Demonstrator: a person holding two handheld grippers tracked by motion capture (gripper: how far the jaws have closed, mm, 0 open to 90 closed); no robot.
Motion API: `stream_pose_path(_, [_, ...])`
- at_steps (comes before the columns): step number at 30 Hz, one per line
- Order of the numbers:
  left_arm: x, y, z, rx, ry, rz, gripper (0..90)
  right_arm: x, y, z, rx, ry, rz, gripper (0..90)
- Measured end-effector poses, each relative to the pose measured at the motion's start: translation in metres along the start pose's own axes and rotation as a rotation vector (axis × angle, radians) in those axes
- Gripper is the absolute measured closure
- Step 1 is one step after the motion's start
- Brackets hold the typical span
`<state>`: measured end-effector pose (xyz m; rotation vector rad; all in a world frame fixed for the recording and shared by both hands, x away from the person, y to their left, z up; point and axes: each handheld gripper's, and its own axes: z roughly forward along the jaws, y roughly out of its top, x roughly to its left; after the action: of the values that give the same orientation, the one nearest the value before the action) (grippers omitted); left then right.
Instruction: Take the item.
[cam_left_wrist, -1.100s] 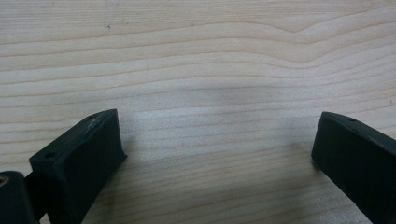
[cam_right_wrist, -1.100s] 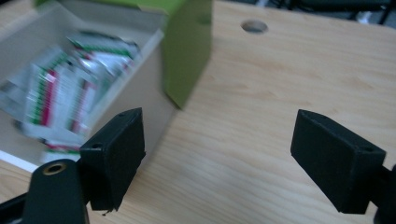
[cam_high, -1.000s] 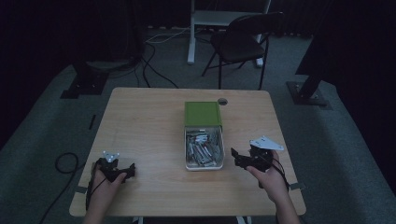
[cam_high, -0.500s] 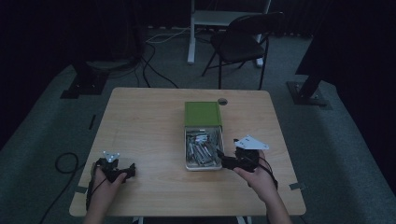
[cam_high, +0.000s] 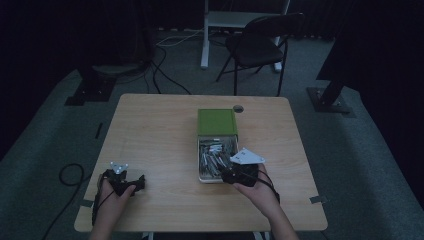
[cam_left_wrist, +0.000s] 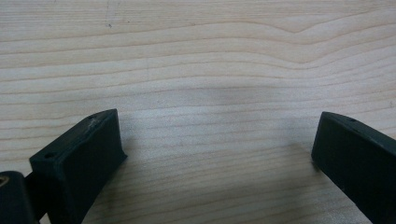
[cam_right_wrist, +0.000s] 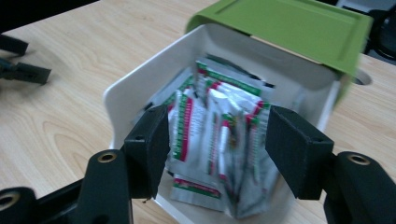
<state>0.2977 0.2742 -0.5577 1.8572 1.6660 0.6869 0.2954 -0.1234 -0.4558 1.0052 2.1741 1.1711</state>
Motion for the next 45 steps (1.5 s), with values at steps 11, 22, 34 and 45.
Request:
stream_pose_path(11, [0.000,0.000,0.000,0.000,0.000,0.000,2.5,0.020,-0.008,0.020,0.045,0.073,-0.070,61.4])
stream_pose_path(22, [0.000,0.000,0.000,-0.001,0.000,0.000,2.5,0.022,-0.015,0.038,0.114,0.022,-0.094,64.5])
stream_pose_path(34, [0.000,0.000,0.000,-0.001,0.001,-0.001,2.6,0.028,-0.014,0.047,0.143,-0.038,-0.080,71.6])
stream_pose_path(45, [0.000,0.000,0.000,-0.001,0.001,-0.002,2.6,0.023,-0.007,0.041,0.149,-0.097,-0.051,86.5])
